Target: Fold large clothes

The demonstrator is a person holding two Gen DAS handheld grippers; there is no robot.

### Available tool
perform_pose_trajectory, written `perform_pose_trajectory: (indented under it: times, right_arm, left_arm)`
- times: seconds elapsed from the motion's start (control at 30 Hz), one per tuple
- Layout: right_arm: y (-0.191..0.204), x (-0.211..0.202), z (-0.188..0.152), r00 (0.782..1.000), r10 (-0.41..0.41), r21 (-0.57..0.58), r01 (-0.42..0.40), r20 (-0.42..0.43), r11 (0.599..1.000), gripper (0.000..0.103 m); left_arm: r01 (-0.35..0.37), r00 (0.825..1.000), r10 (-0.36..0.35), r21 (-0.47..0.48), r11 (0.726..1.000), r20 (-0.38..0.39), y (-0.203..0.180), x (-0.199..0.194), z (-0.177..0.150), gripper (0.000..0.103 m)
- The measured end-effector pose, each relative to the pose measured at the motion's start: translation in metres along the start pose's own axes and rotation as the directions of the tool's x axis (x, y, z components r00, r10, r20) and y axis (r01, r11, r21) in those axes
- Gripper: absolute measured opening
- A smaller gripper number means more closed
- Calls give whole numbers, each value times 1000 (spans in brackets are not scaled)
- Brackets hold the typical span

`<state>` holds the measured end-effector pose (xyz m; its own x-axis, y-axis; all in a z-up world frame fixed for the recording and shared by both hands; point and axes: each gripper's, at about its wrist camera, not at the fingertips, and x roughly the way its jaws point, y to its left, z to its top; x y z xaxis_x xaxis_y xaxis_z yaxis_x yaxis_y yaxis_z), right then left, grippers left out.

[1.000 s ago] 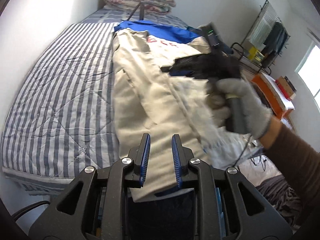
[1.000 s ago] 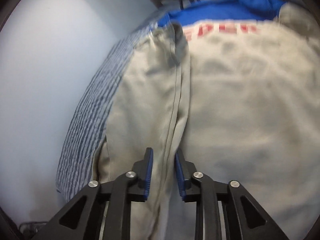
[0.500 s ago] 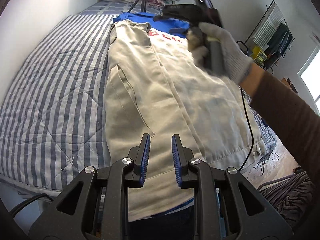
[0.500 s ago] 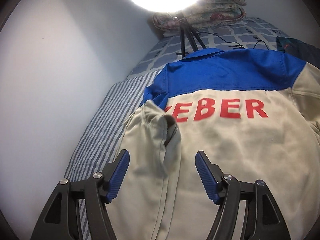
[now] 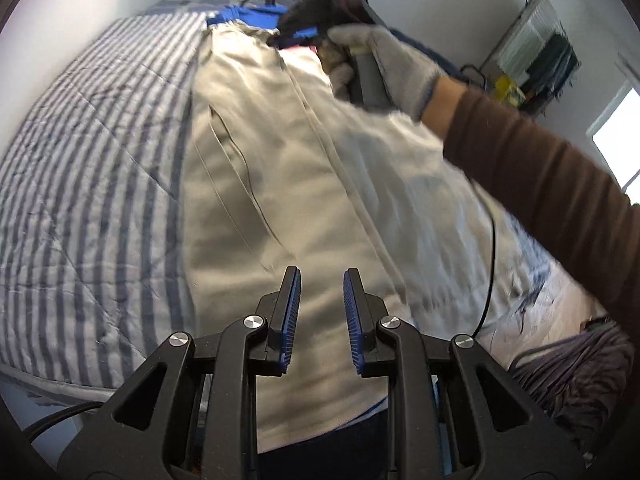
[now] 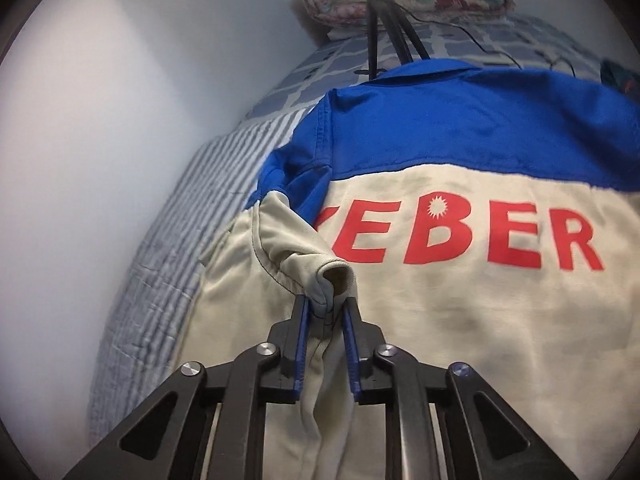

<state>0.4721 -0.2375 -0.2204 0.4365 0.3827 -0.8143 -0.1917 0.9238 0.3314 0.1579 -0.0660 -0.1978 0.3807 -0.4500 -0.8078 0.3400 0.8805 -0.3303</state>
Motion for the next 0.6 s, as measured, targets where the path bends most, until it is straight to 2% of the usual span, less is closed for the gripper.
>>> perform_pose_trajectory:
  times: [0.1, 0.17, 0.2, 0.23, 0.3, 0.37, 0.4, 0.5, 0.6]
  right_arm:
    - [-3, 17, -7, 994, -99, -19, 98, -49, 995, 11]
    - [9, 13, -8, 986, -167, -75, 165, -24, 983, 15]
    - [12, 9, -8, 982, -189, -83, 187, -12, 979, 23]
    - [16, 0, -8, 981, -195, -88, 196, 15, 977, 23]
    - [31, -27, -12, 984, -153, -118, 163, 87, 980, 23]
    - [50, -47, -23, 995, -35, -176, 52, 96, 983, 23]
    - [59, -52, -28, 996, -3, -202, 22, 92, 979, 23]
    - [94, -59, -58, 996, 78, -322, -63, 34, 945, 22]
    - [116, -47, -82, 993, 103, -368, -114, -48, 923, 20]
  left_arm:
    - [-30, 996, 33, 34, 999, -86, -2, 24, -11, 21]
    - [-40, 993, 41, 14, 999, -112, 3, 34, -19, 21]
    - [-36, 994, 37, 14, 999, -106, 3, 33, -19, 21]
    - [-31, 994, 33, 14, 999, -104, 3, 31, -18, 21]
    - [-1, 997, 1, -7, 1000, -74, 5, 19, -17, 21]
    - [32, 999, -33, -23, 999, -42, 6, 7, -17, 21]
    - [34, 999, -34, -20, 999, -28, 6, 2, -17, 21]
    - [15, 1000, -15, -9, 1000, 5, 6, -5, -15, 21]
    - [4, 1000, -4, -27, 1000, -1, 11, -3, -14, 21]
